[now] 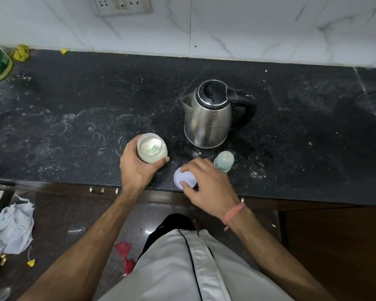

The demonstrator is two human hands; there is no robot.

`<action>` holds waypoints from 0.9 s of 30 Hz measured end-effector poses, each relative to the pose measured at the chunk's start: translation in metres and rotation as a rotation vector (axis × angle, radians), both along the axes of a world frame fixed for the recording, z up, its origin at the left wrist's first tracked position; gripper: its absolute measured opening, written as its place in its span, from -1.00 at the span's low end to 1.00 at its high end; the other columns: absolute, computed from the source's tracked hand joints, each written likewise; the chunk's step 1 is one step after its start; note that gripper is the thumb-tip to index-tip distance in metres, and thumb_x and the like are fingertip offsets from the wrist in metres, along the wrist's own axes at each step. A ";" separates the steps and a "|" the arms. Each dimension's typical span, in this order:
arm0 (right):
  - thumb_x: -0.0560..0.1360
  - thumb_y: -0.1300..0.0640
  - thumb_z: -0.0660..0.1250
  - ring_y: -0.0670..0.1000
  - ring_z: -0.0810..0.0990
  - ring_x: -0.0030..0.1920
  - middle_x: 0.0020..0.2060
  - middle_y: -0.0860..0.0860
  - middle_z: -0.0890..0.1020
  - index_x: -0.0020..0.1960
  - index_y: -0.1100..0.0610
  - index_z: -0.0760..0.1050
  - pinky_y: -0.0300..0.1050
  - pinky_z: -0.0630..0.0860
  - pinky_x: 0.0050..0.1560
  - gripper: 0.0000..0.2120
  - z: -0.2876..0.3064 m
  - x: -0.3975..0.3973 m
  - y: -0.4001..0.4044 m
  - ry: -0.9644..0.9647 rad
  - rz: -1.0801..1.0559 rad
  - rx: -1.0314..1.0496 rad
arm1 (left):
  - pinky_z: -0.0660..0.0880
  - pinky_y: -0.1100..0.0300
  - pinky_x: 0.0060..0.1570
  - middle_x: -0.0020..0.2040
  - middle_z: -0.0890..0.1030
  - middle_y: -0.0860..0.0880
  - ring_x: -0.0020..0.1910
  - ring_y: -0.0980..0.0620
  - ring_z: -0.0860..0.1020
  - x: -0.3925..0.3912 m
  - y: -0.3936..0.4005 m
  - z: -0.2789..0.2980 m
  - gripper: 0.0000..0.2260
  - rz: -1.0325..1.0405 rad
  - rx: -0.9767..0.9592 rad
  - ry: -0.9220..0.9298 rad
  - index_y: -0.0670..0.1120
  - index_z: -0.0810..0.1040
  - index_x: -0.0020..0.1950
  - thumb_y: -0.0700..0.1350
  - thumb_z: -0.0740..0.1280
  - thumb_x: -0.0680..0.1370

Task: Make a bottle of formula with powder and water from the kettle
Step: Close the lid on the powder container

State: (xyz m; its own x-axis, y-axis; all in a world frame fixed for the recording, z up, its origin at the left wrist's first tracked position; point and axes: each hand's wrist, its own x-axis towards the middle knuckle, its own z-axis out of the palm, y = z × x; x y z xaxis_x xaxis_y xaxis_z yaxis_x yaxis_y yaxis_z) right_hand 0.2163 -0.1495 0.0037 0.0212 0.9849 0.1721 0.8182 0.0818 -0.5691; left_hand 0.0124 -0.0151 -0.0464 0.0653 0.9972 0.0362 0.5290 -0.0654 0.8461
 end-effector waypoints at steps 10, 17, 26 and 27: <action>0.41 0.05 0.59 0.15 0.49 0.35 0.43 0.00 0.47 0.60 -0.09 0.35 0.10 0.53 0.29 -0.18 -0.047 -0.018 0.009 -0.317 -0.008 -0.301 | 0.59 -0.03 0.42 0.37 0.68 0.17 0.39 0.14 0.64 0.004 -0.033 0.012 -0.19 -0.114 0.022 -0.041 0.09 0.62 0.46 0.09 0.84 0.26; 0.43 -0.17 0.49 0.03 0.44 0.29 0.25 -0.04 0.38 0.63 -0.19 0.36 -0.06 0.58 0.14 -0.21 0.002 -0.012 -0.016 -0.064 -0.144 -0.119 | 0.60 -0.10 0.41 0.37 0.69 0.16 0.39 0.11 0.65 0.006 -0.039 0.013 -0.18 -0.094 -0.034 -0.054 0.12 0.61 0.47 0.17 0.81 0.26; 0.42 0.03 0.63 -0.02 0.60 0.30 0.44 -0.03 0.44 0.19 0.08 0.46 -0.09 0.62 0.08 -0.53 0.036 -0.018 0.025 0.223 -0.112 0.130 | 0.64 -0.16 0.34 0.34 0.73 0.14 0.33 0.08 0.70 0.027 -0.047 0.022 -0.31 -0.188 -0.086 -0.077 0.16 0.61 0.48 0.09 0.69 0.36; 0.43 -0.01 0.61 0.00 0.62 0.25 0.43 -0.06 0.44 0.15 0.06 0.44 -0.05 0.63 0.03 -0.55 0.031 -0.020 0.030 0.164 -0.093 0.087 | 0.64 -0.16 0.33 0.33 0.73 0.15 0.32 0.09 0.70 0.030 -0.049 0.024 -0.33 -0.194 -0.092 -0.080 0.16 0.61 0.49 0.08 0.66 0.37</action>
